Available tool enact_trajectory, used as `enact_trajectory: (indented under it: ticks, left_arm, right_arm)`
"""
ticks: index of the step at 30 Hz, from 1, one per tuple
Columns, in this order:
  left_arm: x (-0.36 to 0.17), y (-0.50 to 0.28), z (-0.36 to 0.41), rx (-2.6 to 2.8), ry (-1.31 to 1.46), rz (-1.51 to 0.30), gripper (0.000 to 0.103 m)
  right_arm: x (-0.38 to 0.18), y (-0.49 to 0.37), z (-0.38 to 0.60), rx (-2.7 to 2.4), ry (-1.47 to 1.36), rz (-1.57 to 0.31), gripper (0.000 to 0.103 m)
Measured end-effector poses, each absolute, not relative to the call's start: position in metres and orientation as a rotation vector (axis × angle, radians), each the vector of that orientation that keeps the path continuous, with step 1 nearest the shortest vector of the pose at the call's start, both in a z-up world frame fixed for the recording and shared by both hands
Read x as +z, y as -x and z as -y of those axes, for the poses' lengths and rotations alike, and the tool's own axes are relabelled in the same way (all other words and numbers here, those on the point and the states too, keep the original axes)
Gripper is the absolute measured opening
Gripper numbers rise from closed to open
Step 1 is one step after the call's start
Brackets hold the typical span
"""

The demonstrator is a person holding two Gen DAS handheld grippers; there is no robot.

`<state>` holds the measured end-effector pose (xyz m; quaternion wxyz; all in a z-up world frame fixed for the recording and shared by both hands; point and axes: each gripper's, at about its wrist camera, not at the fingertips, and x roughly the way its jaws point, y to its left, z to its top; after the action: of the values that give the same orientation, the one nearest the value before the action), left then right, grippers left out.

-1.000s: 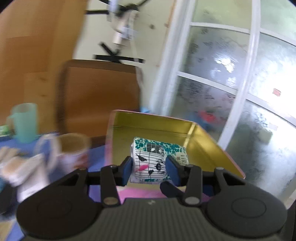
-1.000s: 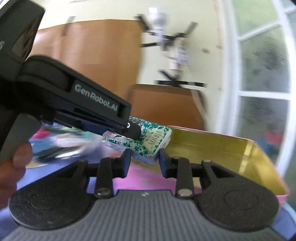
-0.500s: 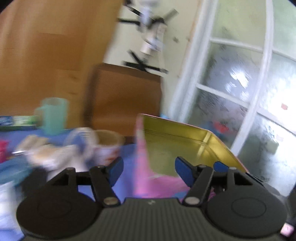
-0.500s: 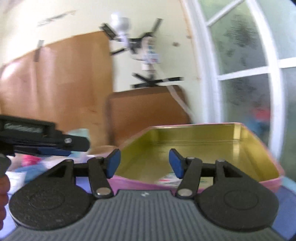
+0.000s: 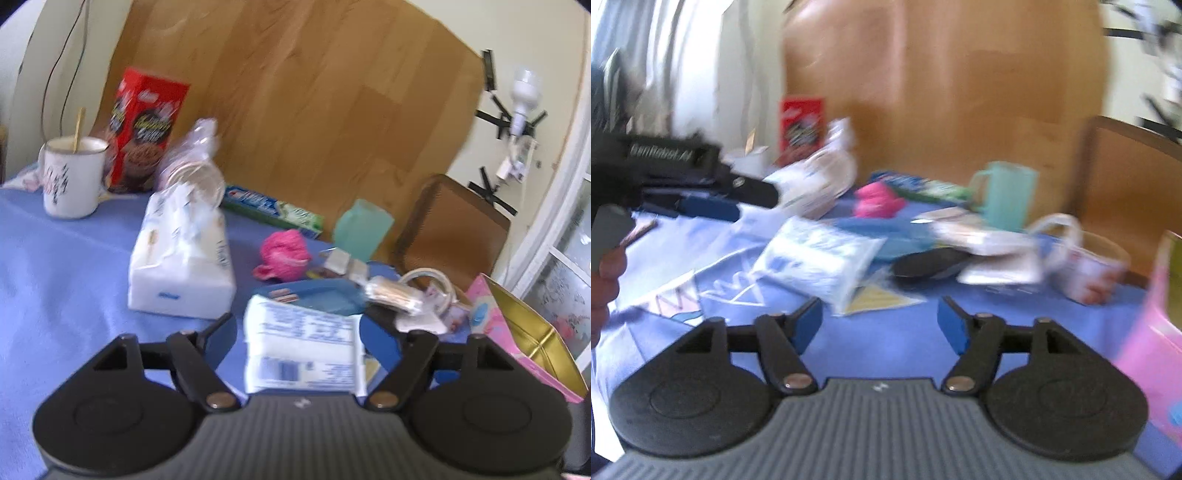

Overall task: Organize soft objects
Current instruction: 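Grasp the white wet-wipe pack with the left tool, then lower the wet-wipe pack into the pink tin and release it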

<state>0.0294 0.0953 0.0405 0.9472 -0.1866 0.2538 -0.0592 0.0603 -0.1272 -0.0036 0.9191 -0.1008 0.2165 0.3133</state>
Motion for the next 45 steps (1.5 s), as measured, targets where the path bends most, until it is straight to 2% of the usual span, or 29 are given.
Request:
enact_trajectory:
  ticks: [3, 6, 7, 9, 10, 11, 12, 18, 26, 29, 32, 34, 36, 37, 38, 39, 41, 45]
  left_arm:
    - [0.029, -0.041, -0.101, -0.122, 0.402, -0.556, 0.075]
    - [0.016, -0.048, -0.102, -0.127, 0.415, -0.608, 0.07]
    - [0.013, -0.051, -0.102, -0.134, 0.425, -0.625, 0.067]
    - [0.005, -0.055, -0.1, -0.162, 0.448, -0.652, 0.051]
    - [0.003, -0.056, -0.098, -0.177, 0.456, -0.663, 0.048]
    - [0.002, -0.055, -0.094, -0.187, 0.455, -0.673, 0.046]
    - [0.002, -0.052, -0.089, -0.195, 0.44, -0.673, 0.046]
    - [0.008, -0.038, -0.049, -0.307, 0.387, -0.693, 0.046]
    - [0.004, -0.035, 0.019, -0.488, 0.318, -0.776, 0.048]
    - [0.0, -0.033, 0.035, -0.517, 0.279, -0.79, 0.053]
    - [0.004, -0.031, 0.037, -0.51, 0.258, -0.781, 0.064]
    - [0.006, -0.032, 0.031, -0.485, 0.265, -0.774, 0.065]
    - [0.007, -0.037, 0.027, -0.463, 0.284, -0.787, 0.059]
    - [0.005, -0.04, 0.025, -0.463, 0.292, -0.804, 0.053]
    - [0.003, -0.042, 0.026, -0.468, 0.295, -0.818, 0.04]
    - [0.003, -0.042, 0.028, -0.467, 0.287, -0.813, 0.037]
    - [0.007, -0.04, 0.037, -0.463, 0.249, -0.807, 0.038]
    - [0.033, -0.042, 0.056, -0.52, 0.218, -0.736, 0.038]
  right_arm:
    - [-0.008, -0.066, 0.1, 0.663, 0.283, -0.471, 0.075]
    - [-0.015, -0.074, 0.083, 0.666, 0.319, -0.507, 0.075]
    - [-0.017, -0.077, 0.08, 0.668, 0.314, -0.521, 0.074]
    - [-0.018, -0.08, 0.081, 0.683, 0.278, -0.538, 0.071]
    - [-0.017, -0.079, 0.081, 0.689, 0.263, -0.541, 0.061]
    - [-0.016, -0.077, 0.082, 0.678, 0.255, -0.54, 0.06]
    - [-0.016, -0.073, 0.084, 0.661, 0.252, -0.533, 0.057]
    - [-0.009, -0.036, 0.127, 0.604, 0.237, -0.472, 0.057]
    - [-0.013, -0.005, 0.204, 0.479, 0.095, -0.517, 0.057]
    - [-0.019, 0.0, 0.219, 0.452, 0.06, -0.533, 0.057]
    - [-0.023, 0.001, 0.221, 0.441, 0.057, -0.531, 0.057]
    - [-0.024, -0.001, 0.221, 0.443, 0.063, -0.52, 0.058]
    - [-0.027, -0.004, 0.218, 0.457, 0.071, -0.513, 0.064]
    - [-0.03, -0.005, 0.215, 0.462, 0.084, -0.512, 0.065]
    - [-0.033, -0.006, 0.212, 0.463, 0.1, -0.513, 0.065]
    - [-0.035, -0.005, 0.211, 0.464, 0.105, -0.5, 0.062]
    - [-0.034, -0.002, 0.213, 0.452, 0.095, -0.488, 0.055]
    - [-0.019, 0.008, 0.23, 0.381, 0.078, -0.378, 0.055]
